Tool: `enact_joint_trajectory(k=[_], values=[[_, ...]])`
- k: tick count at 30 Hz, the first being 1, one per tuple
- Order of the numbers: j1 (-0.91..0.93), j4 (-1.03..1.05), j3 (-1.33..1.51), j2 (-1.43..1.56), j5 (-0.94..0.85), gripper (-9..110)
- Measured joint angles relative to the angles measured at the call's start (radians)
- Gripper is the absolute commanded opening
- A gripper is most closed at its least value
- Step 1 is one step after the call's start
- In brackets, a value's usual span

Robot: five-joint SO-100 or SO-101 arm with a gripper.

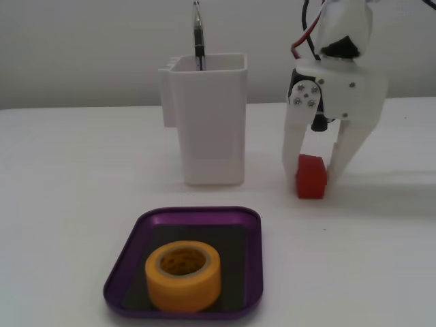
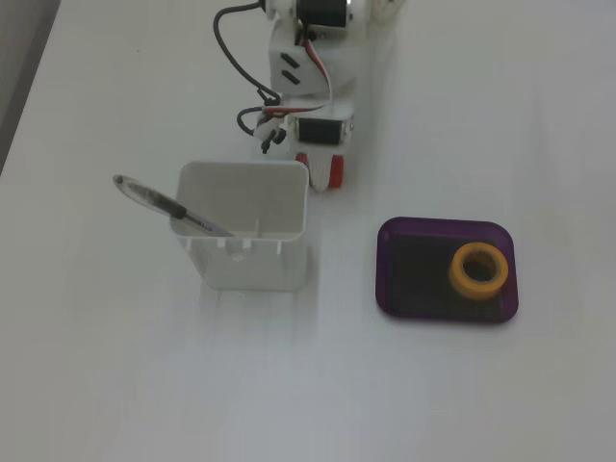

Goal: Pick up the red cube and place it in the box.

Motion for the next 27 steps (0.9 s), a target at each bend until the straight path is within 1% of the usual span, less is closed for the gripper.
enact_joint_trajectory(k=[2, 10, 15, 17, 21, 27], values=[[0.003, 0.000, 0.000, 0.000, 0.000, -1], [0.011, 0.017, 0.000, 0.000, 0.002, -1], [-0.003, 0.172, -0.006, 0.020, 0.009, -1], [-0.003, 0.196, -0.011, 0.071, 0.031, -1], [-0.083, 0.253, -0.012, 0.233, 0.041, -1], [-0.278, 0.313, -0.012, 0.465, 0.064, -1]])
